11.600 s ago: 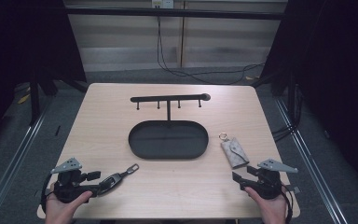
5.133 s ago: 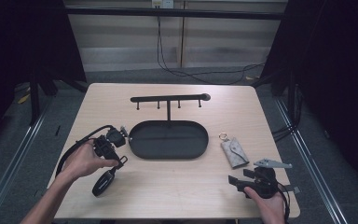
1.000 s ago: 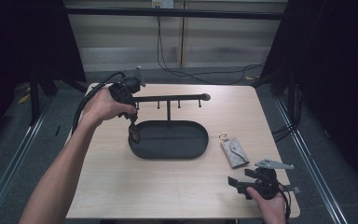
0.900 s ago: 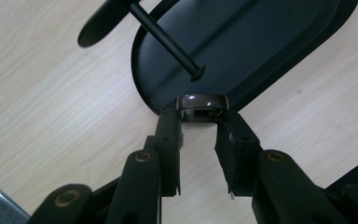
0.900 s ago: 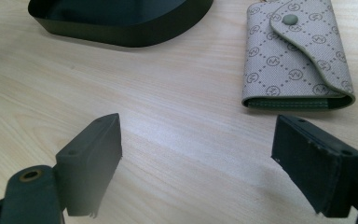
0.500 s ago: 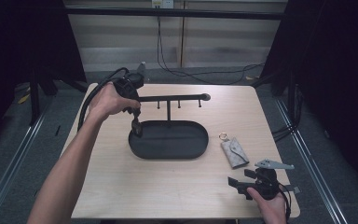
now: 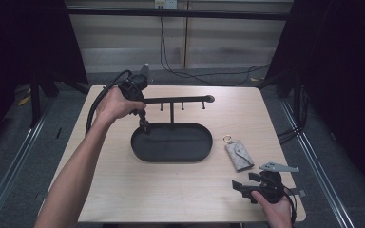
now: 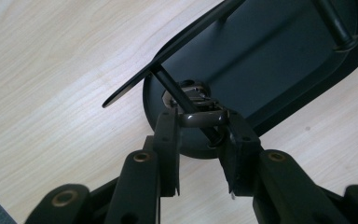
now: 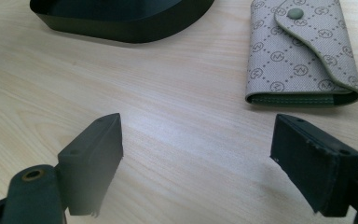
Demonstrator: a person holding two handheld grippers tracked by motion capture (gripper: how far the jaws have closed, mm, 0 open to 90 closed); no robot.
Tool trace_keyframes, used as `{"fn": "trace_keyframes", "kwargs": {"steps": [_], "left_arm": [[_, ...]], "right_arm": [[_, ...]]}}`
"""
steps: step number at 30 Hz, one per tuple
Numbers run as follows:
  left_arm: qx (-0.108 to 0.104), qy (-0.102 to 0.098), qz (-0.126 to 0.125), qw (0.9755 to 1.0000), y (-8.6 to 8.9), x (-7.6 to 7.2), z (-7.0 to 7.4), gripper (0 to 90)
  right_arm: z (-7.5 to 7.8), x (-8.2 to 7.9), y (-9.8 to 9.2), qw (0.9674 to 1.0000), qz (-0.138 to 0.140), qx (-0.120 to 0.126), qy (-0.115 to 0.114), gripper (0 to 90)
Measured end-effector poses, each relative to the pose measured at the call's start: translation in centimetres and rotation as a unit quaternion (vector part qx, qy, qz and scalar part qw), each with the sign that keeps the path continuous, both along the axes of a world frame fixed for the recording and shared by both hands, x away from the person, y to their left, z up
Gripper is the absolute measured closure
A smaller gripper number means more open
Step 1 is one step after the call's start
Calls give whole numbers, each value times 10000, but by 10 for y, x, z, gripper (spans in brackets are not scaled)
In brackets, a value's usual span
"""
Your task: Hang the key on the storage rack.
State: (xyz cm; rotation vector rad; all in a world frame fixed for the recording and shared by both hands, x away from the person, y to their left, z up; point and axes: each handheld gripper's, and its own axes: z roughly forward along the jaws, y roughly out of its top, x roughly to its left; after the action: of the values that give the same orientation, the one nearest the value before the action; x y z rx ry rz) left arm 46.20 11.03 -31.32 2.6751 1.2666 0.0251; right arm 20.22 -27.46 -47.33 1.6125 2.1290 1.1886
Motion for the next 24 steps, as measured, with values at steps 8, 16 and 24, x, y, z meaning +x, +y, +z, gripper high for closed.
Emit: {"fn": "trace_keyframes", "kwargs": {"steps": [8,16,24], "left_arm": [[-260,-113,135,9995,3,-1,-2,513],[-762,-333,66,9965,17,-10,3,306],[-1282,-582,13,9900,37,-21,6,212]], "right_arm": [[0,1,1,10000,32,4,12,165],[0,2,2,10000,5,-2,18,165],[0,2,1,10000,-3,-13,9,165]]}}
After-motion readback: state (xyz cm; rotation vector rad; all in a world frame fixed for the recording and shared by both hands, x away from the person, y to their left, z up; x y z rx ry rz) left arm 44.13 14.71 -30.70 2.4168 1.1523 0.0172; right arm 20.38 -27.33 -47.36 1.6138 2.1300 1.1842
